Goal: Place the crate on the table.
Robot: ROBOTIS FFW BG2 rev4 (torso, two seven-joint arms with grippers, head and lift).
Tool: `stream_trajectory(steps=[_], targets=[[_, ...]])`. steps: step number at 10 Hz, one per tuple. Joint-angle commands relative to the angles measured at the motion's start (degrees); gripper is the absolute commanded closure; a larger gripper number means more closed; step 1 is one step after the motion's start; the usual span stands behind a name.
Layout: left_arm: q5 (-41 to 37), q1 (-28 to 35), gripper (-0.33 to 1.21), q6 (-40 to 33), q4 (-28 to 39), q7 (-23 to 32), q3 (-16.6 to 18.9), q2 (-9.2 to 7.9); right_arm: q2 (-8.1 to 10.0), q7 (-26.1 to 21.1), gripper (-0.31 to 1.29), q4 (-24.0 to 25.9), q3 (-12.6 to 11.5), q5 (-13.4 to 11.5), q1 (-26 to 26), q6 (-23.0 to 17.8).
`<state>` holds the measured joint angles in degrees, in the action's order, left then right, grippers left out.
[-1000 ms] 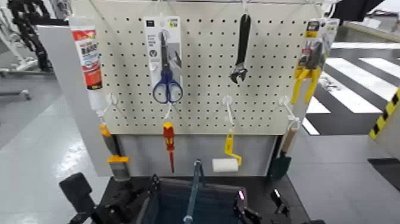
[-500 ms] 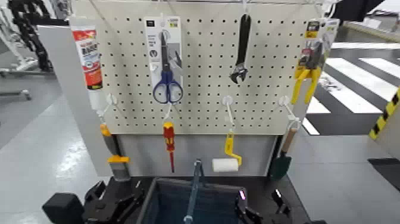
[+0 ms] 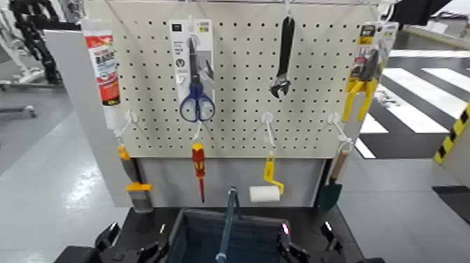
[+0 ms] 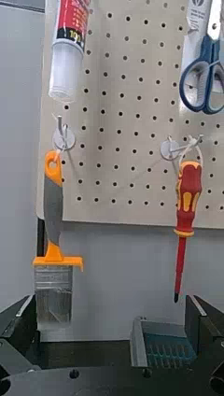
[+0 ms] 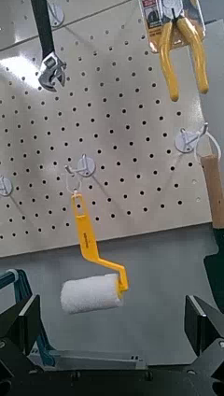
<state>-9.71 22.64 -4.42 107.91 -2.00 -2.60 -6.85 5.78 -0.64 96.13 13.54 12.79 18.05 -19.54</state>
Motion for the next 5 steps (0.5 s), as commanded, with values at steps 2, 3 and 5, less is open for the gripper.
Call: stream_trajectory(steps=[2, 3, 5], targets=[[1.53, 0.83, 0.11, -1.2, -0.24, 1.13, -0.66, 0.0, 0.1, 0.2, 0.14, 1.17, -0.62, -1.45, 0.32, 1.79], [1.62, 0.83, 0.11, -1.29, -0.33, 1.13, -0.74, -0.09, 0.1, 0.2, 0.14, 1.25, -0.62, -1.62, 0.32, 1.87], [1.53, 0.56, 0.11, -1.38, -0.6, 1.13, -0.92, -0.18, 0.19, 0.2, 0.14, 1.61, -0.8, -2.42, 0.32, 2.58]])
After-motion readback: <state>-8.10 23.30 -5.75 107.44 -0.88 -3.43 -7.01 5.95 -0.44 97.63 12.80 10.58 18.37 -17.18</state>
